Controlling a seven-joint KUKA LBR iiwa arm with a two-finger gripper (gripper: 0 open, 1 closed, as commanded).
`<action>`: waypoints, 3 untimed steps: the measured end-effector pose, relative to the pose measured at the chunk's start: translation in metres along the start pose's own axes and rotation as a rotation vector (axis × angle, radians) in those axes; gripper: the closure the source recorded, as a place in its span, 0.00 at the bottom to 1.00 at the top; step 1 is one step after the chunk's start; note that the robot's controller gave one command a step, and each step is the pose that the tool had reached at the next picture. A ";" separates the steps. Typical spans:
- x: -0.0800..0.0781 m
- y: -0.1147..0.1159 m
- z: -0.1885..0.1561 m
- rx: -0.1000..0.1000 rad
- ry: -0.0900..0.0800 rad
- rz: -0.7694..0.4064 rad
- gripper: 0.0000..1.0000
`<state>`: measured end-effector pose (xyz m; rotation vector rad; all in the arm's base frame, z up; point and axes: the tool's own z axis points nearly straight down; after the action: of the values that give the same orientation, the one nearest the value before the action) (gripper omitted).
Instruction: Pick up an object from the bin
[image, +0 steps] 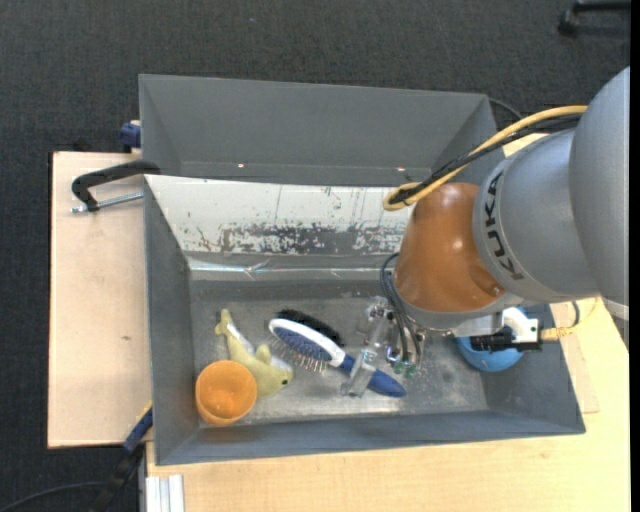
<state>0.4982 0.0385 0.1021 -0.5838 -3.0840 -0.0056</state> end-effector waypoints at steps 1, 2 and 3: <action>-0.006 -0.014 -0.005 0.000 -0.007 0.198 0.00; -0.012 -0.045 0.033 0.004 0.002 0.391 0.00; 0.004 -0.003 0.032 -0.001 -0.005 0.492 0.00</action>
Offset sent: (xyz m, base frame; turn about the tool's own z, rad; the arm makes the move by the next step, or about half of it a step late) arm -0.0003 -0.0155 0.0043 0.1991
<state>0.4935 0.0372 0.0701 -1.3186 -2.8526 -0.0041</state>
